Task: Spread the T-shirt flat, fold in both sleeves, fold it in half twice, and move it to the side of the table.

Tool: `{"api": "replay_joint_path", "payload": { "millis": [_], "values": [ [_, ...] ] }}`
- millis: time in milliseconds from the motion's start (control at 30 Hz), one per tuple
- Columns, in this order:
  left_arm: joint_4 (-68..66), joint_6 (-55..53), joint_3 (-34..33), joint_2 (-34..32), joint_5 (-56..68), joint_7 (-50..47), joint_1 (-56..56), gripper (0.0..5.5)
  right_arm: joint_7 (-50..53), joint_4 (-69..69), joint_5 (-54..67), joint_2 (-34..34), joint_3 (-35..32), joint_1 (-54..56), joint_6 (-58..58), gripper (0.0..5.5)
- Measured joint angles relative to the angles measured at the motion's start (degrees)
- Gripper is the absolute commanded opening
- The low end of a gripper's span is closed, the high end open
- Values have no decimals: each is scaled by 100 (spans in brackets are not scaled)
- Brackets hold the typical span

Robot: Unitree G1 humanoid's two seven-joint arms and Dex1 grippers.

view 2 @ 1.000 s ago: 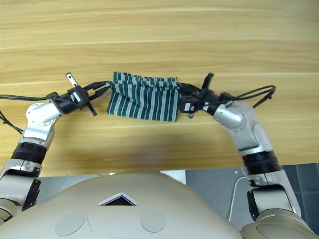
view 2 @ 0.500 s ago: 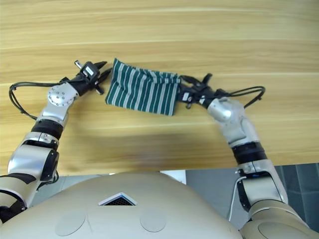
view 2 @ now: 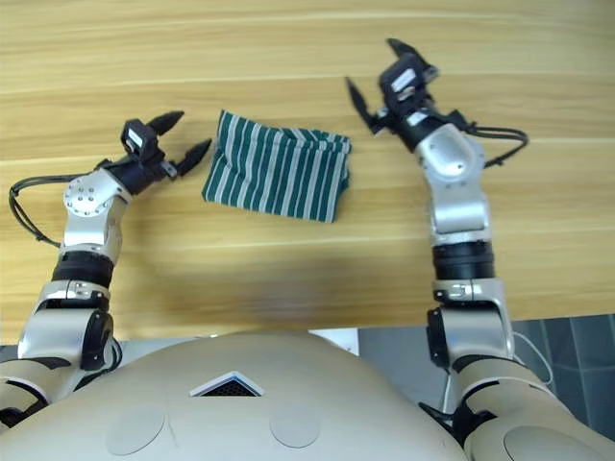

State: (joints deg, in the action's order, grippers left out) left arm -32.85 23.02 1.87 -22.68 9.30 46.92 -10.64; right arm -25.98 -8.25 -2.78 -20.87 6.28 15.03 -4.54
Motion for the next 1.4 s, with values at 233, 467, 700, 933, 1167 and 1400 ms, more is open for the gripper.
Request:
{"api": "replay_joint_path", "payload": {
  "millis": [233, 467, 700, 933, 1167, 1400],
  "values": [
    [550, 9, 365, -15, -379, -14, 274, 498, 112, -427, -830, 327, 856, 477, -304, 539],
    [100, 392, 622, -33, -1180, -770, 2, 537, 351, -1721, -1859, 573, 1797, 797, -877, 540],
    [-221, 705, 803, -45, -1398, -1155, -120, 537, 739, -2773, -2096, 722, 1974, 1300, -1326, 540],
    [-356, 825, 884, -49, -1398, -1290, -191, 537, 849, -3041, -1966, 587, 1568, 1407, -1345, 540],
    [-547, 924, 940, -47, -1399, -1382, -305, 537, 971, -3872, -1867, 380, 1237, 1764, -1588, 540],
    [-756, 1033, 944, -47, -1374, -1409, -425, 537, 2023, -4730, -1699, 164, 661, 2214, -2135, 540]
  ]
}}
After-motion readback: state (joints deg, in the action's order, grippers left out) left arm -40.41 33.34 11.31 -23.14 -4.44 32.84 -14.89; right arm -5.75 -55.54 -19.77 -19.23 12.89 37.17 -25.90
